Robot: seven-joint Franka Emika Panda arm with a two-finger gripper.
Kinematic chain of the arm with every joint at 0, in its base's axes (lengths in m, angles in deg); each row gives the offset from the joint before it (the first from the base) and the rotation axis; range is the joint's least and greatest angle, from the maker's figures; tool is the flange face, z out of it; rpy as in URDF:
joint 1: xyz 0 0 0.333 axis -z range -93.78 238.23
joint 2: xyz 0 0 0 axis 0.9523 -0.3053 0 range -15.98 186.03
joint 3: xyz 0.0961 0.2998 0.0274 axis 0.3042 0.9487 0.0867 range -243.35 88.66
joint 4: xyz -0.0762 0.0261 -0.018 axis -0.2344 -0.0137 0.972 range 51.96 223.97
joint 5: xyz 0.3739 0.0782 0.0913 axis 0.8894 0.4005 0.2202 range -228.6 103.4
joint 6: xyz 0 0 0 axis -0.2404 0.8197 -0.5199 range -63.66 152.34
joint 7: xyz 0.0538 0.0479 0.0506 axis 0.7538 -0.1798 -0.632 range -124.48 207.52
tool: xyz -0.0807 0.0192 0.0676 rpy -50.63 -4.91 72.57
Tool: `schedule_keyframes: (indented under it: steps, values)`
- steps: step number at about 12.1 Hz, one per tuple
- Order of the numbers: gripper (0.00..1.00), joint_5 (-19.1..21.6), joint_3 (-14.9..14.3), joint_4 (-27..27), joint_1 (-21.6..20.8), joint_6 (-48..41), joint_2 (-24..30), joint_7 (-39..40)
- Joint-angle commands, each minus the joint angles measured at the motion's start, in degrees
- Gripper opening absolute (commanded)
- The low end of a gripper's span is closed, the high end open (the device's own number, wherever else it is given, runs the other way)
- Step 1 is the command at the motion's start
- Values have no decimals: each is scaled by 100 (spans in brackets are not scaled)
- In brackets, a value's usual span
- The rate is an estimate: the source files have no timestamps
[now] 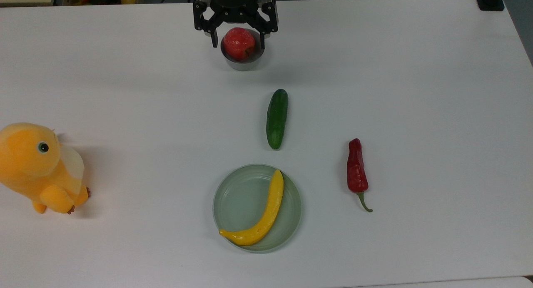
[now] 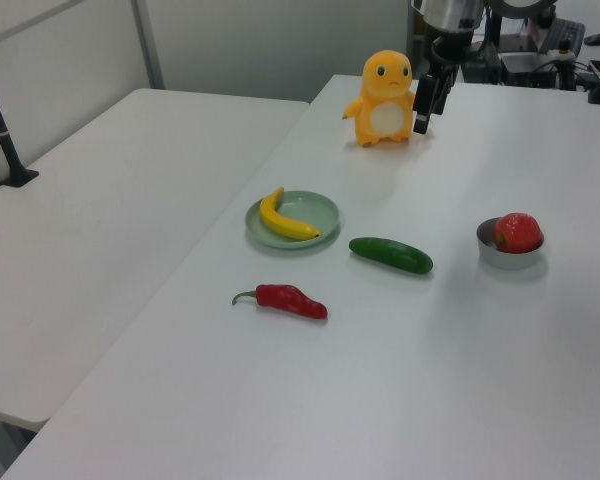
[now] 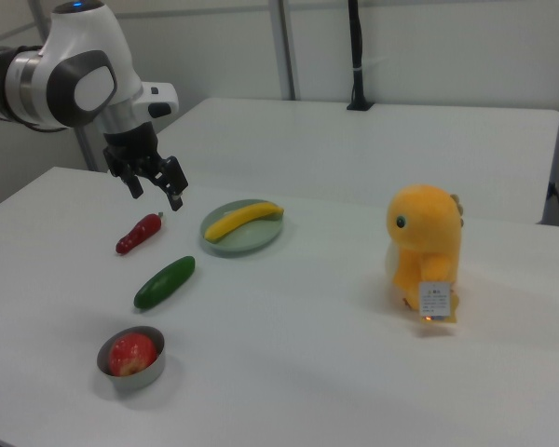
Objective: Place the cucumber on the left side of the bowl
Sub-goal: 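Move the open gripper down over the green cucumber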
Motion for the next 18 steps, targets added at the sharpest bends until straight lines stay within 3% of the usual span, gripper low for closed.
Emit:
schedule_keyframes:
  steps: [1,8,18]
  values:
    - [100,66,-22,-1,-1,-282,111,-140]
    - [100,4,-22,-1,34,-204,93,-80]
    - [100,13,39,51,-123,244,-530,176]
